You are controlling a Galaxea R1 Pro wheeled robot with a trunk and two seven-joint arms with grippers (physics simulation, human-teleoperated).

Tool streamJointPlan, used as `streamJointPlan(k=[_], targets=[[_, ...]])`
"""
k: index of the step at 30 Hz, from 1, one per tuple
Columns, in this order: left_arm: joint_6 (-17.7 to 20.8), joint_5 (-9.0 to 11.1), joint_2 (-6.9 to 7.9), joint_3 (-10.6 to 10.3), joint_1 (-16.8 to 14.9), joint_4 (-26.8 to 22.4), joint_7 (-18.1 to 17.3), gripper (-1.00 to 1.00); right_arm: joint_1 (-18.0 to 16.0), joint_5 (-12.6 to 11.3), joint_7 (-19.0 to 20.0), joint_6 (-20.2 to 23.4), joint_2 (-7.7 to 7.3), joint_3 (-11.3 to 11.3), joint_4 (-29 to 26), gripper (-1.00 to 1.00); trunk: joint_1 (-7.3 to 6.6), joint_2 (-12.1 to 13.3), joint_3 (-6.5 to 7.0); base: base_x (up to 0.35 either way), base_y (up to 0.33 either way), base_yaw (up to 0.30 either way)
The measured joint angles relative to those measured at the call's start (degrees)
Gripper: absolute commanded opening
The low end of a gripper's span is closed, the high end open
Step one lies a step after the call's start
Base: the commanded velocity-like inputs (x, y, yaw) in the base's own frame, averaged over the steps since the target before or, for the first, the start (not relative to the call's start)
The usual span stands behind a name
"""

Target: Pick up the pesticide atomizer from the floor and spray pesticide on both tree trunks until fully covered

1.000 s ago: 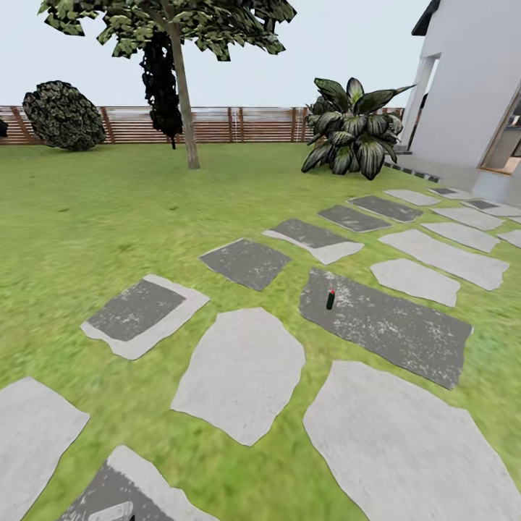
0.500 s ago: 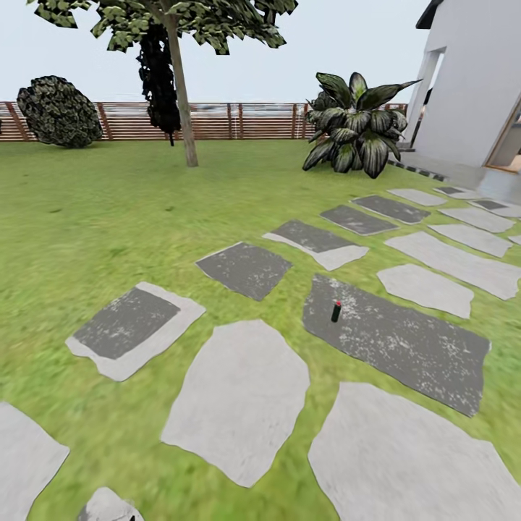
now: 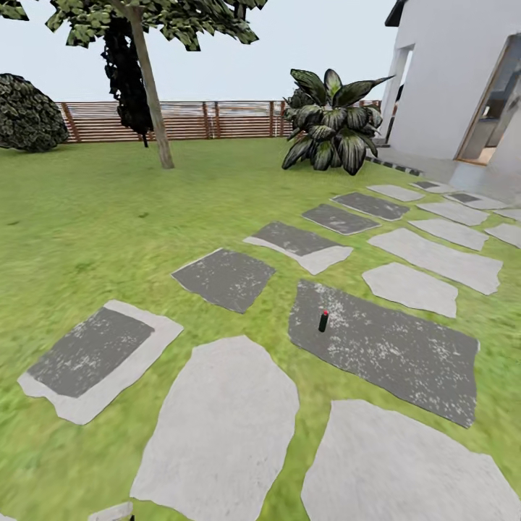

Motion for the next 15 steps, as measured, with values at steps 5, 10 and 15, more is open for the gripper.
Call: streamJointPlan(k=[5, 10, 15], targets=[[0.0, 0.0, 0.00, 0.0, 0.0, 0.0, 0.0, 1.00, 0.0, 0.0, 0.0, 0.0, 0.00, 0.0, 0.0, 1.00, 0.00, 0.0, 0.00, 0.339, 0.000, -0.263], [0.0, 0.0, 0.00, 0.0, 0.0, 0.0, 0.0, 1.00, 0.0, 0.0, 0.0, 0.0, 0.00, 0.0, 0.0, 1.00, 0.00, 0.0, 0.00, 0.339, 0.000, -0.264], [0.0, 0.0, 0.00, 0.0, 0.0, 0.0, 0.0, 1.00, 0.0, 0.0, 0.0, 0.0, 0.00, 0.0, 0.0, 1.00, 0.00, 0.0, 0.00, 0.338, -0.013, -0.264]])
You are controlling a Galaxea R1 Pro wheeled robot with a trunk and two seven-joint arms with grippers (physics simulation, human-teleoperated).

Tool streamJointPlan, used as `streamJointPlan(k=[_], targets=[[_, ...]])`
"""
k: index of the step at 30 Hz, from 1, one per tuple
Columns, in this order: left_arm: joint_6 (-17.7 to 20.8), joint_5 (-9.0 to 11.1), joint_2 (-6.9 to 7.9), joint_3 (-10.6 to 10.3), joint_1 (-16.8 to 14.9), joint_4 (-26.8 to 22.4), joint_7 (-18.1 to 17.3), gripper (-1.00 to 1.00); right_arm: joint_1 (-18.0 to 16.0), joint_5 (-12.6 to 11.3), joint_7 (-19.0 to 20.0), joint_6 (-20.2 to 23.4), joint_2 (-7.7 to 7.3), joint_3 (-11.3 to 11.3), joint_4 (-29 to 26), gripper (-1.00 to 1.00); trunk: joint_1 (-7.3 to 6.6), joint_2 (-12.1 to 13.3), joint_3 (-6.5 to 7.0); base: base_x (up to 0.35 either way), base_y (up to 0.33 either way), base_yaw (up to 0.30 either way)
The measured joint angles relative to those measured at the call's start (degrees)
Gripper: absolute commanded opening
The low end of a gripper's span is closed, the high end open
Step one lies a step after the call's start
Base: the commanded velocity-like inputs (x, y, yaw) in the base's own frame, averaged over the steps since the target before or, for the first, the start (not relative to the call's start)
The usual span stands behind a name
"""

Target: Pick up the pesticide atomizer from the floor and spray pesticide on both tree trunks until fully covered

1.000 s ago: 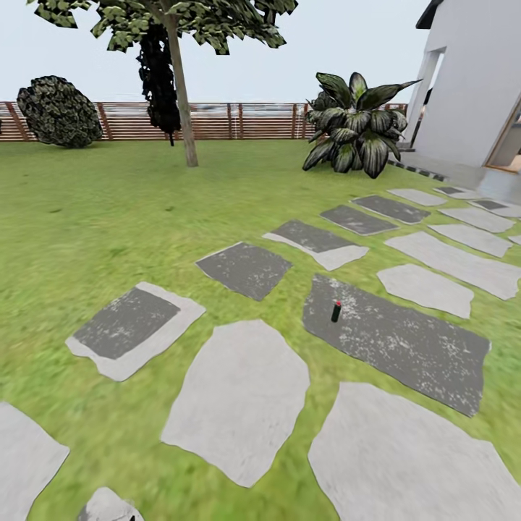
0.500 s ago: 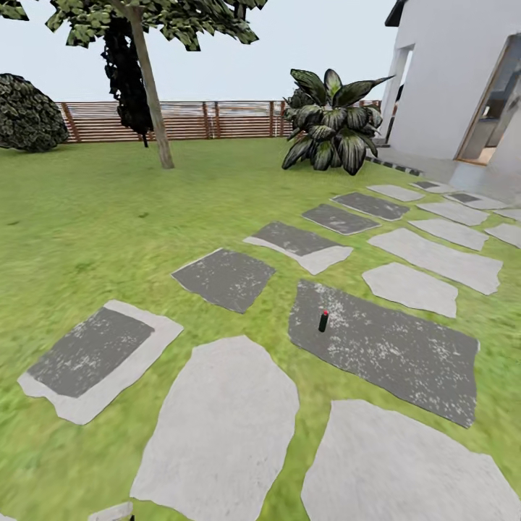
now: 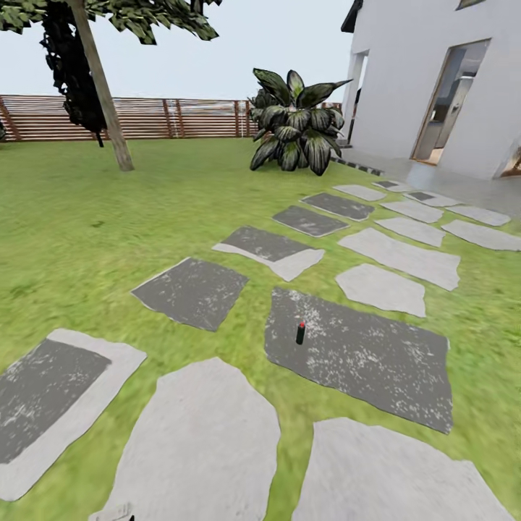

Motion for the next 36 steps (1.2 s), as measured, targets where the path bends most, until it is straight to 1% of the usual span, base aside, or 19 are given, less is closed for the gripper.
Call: streamJointPlan(k=[4, 36], targets=[[0.0, -0.1, -0.07, 0.0, 0.0, 0.0, 0.0, 1.00, 0.0, 0.0, 0.0, 0.0, 0.00, 0.0, 0.0, 1.00, 0.01, 0.0, 0.00, 0.280, -0.154, -0.080], [0.0, -0.1, -0.09, 0.0, 0.0, 0.0, 0.0, 1.00, 0.0, 0.1, 0.0, 0.0, 0.00, -0.1, 0.0, 1.00, 0.01, 0.0, 0.00, 0.229, -0.210, 0.000]])
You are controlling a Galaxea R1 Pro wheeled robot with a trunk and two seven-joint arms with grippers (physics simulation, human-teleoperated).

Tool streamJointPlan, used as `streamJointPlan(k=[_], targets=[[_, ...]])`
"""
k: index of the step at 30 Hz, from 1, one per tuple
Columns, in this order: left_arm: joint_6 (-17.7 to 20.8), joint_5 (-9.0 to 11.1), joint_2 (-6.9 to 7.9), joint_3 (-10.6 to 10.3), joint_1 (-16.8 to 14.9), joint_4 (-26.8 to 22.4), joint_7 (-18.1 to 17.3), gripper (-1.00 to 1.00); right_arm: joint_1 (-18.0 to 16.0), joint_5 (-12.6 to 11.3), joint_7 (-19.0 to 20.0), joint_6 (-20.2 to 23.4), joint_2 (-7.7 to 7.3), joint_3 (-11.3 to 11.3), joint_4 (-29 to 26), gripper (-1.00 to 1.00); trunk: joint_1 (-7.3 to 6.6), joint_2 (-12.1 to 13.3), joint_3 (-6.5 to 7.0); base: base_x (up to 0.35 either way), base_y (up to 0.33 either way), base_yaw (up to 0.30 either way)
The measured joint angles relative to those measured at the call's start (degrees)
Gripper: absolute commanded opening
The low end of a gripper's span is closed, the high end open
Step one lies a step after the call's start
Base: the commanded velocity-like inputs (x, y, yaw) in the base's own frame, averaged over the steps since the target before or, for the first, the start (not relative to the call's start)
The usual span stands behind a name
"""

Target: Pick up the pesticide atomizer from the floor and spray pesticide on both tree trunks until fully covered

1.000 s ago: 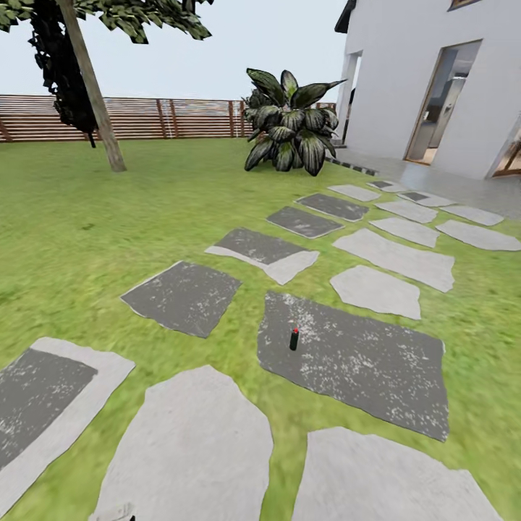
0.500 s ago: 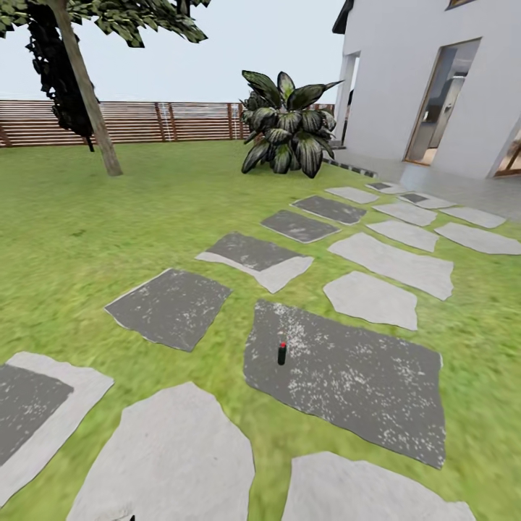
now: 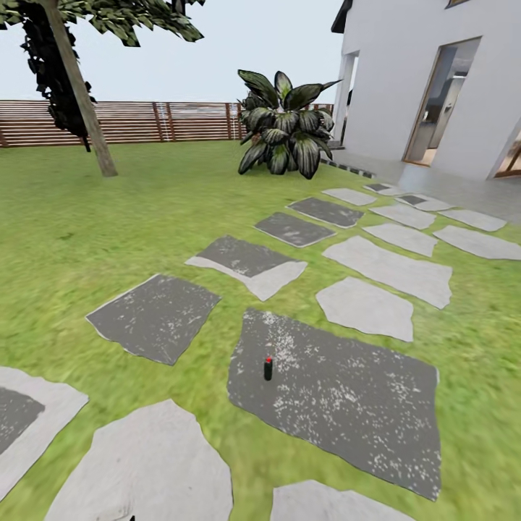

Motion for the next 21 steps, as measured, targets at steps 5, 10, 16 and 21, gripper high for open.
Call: streamJointPlan(k=[5, 10, 16, 21], targets=[[0.0, 0.0, 0.00, 0.0, 0.0, 0.0, 0.0, 1.00, 0.0, 0.0, 0.0, 0.0, 0.00, -0.1, 0.0, 1.00, 0.00, 0.0, 0.00, 0.228, -0.211, 0.000], [0.0, 0.0, 0.00, 0.0, 0.0, 0.0, 0.0, 1.00, 0.0, 0.0, 0.0, 0.0, 0.00, -0.1, 0.1, 1.00, 0.00, 0.0, 0.00, 0.228, -0.211, 0.000], [0.0, 0.0, 0.00, 0.0, 0.0, 0.0, 0.0, 1.00, 0.0, 0.0, 0.0, 0.0, 0.00, 0.0, 0.1, 1.00, 0.00, 0.0, 0.00, 0.207, -0.220, 0.000], [0.0, 0.0, 0.00, 0.0, 0.0, 0.0, 0.0, 1.00, 0.0, 0.0, 0.0, 0.0, 0.00, 0.0, 0.1, 1.00, 0.01, 0.0, 0.00, 0.149, -0.245, 0.000]])
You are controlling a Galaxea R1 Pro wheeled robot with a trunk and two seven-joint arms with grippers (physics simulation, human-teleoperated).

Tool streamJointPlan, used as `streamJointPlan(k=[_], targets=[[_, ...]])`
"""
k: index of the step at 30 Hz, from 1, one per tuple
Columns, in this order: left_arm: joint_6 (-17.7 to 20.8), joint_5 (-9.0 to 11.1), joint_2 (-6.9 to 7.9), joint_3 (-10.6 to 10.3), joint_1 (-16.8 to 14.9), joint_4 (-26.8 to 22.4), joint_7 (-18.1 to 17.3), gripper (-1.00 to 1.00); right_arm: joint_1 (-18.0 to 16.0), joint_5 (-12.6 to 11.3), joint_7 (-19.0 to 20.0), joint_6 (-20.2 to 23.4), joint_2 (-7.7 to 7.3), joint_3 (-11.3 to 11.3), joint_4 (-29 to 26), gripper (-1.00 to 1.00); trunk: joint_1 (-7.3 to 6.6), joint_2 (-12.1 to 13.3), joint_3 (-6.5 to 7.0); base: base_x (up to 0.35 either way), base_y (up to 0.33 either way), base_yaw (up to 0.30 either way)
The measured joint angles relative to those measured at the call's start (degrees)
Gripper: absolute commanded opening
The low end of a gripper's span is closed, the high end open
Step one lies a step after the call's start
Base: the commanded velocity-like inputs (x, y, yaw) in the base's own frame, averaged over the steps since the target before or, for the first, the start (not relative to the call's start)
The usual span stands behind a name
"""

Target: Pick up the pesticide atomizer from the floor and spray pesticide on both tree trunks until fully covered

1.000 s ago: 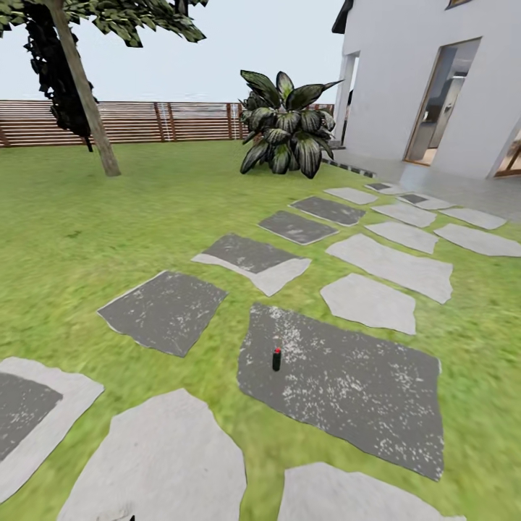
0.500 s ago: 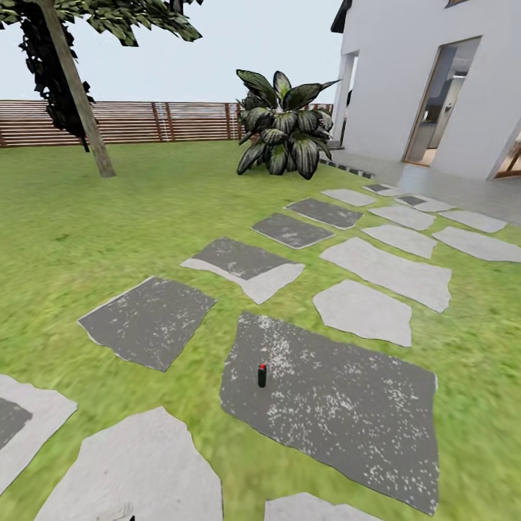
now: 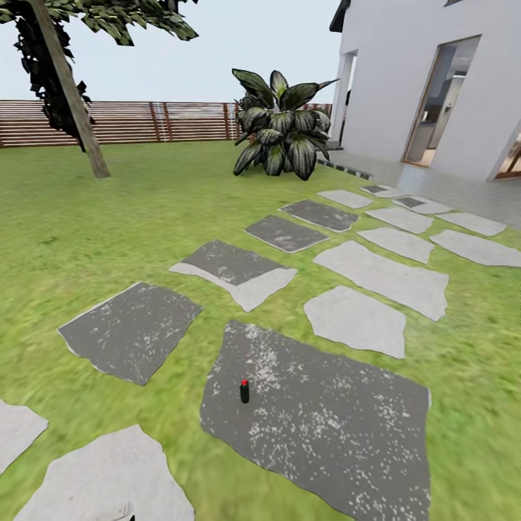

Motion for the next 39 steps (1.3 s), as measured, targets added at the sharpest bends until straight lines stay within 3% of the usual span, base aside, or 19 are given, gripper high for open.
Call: streamJointPlan(k=[39], targets=[[0.0, 0.0, 0.09, 0.0, 0.0, 0.0, 0.0, 1.00, 0.0, 0.0, 0.0, 0.0, 0.00, 0.2, 0.0, 1.00, 0.01, 0.0, 0.00, 0.097, -0.266, 0.003]])
